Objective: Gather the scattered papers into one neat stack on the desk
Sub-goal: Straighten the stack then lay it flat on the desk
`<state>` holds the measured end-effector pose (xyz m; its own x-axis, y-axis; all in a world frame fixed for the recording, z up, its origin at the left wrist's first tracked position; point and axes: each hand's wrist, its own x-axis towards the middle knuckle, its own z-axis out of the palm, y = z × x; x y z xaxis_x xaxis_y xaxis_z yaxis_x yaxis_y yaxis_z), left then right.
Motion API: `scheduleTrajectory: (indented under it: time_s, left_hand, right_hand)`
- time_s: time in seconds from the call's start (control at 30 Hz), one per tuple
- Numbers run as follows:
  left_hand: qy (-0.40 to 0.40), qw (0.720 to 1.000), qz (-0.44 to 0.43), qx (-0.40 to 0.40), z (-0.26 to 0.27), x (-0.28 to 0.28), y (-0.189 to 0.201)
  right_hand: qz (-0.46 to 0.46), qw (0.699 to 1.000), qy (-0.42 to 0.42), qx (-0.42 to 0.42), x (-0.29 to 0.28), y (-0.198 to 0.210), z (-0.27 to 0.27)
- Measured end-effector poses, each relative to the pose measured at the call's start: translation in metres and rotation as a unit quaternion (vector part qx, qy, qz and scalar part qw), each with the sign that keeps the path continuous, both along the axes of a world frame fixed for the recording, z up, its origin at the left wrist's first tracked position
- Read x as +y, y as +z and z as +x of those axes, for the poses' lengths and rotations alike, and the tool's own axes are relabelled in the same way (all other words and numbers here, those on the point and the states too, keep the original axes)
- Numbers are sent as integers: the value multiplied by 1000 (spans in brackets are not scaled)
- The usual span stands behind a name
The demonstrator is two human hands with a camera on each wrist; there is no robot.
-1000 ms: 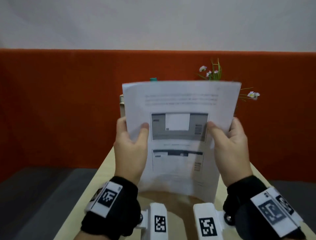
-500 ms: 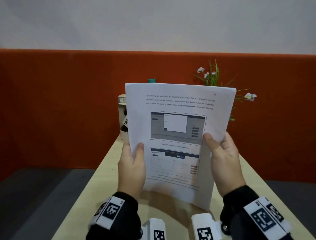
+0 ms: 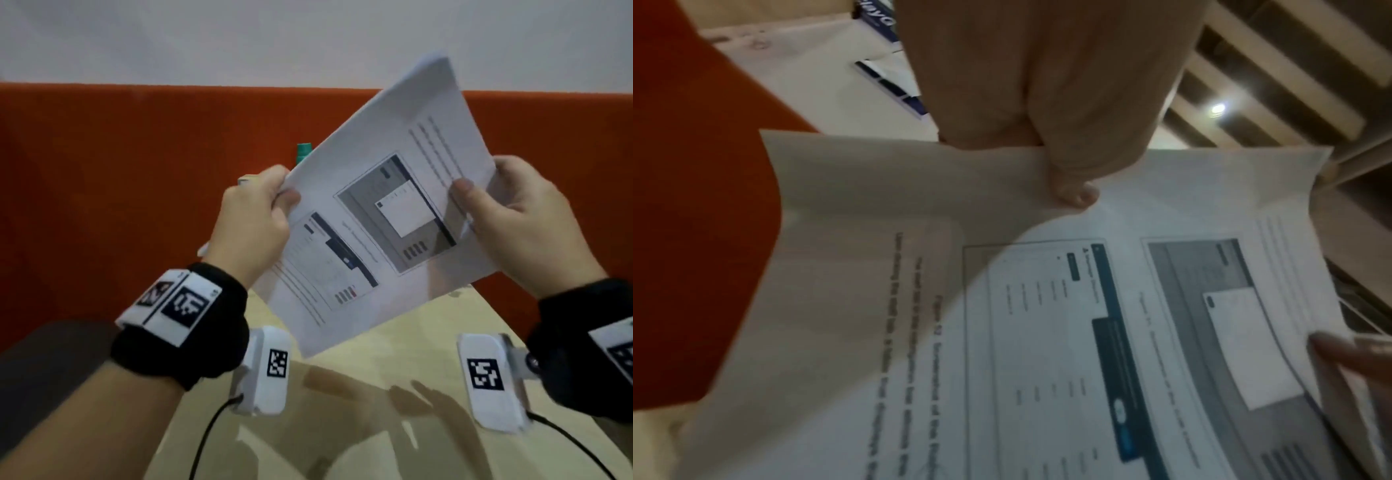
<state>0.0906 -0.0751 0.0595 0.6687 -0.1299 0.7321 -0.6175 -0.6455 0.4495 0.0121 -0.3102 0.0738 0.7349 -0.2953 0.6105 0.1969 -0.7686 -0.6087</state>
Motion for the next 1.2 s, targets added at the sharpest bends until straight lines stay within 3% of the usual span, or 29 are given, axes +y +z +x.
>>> scheduleTrajectory:
  time_s: [0.13,0.2,0.23,0.3,0.33,0.37,0.4,0.53,0.73,0.93,1.13,1.2]
  left_hand:
    - [49,998,38,-30,-7,0,10]
    - [157,987,-11,-19,-2,10,-7]
    - [181,981,-66,35,-3,16,-19]
    - [93,948,-209,223,-8,23,-44]
    - [19,910,-273,311,-13,24,-56]
    - [-35,876,-305,372,-18,23,-68]
    - [-58,868,-304,389,-22,21,-76]
    - [-46,905,-275,322,-35,18,-98]
    - [4,929,-193,315,-62,23,-117]
    - [28,902,-1,432,-81,41,-128]
    - [25,845,18,534,-76,54,-135]
    - [28,839,26,543,-75,55,-140]
  right_hand:
    - [95,994,51,-10,-10,-20,0]
    - [170,984,61,-6,-14,-35,-2]
    - [205,977,58,-2,-16,-44,-3]
    - [260,965,35,16,-21,-63,-5]
    - [279,960,24,32,-22,-74,-5]
    - [293,955,18,50,-23,-84,-5]
    - [304,950,13,66,-23,-93,-5]
    - [327,936,-16,131,-17,-113,-16]
    - [189,944,-87,257,-12,-131,-33]
    - [108,916,-89,376,-12,-149,-57]
    - [38,873,-120,471,-13,-150,-74]
    - [23,862,-125,491,-11,-151,-76]
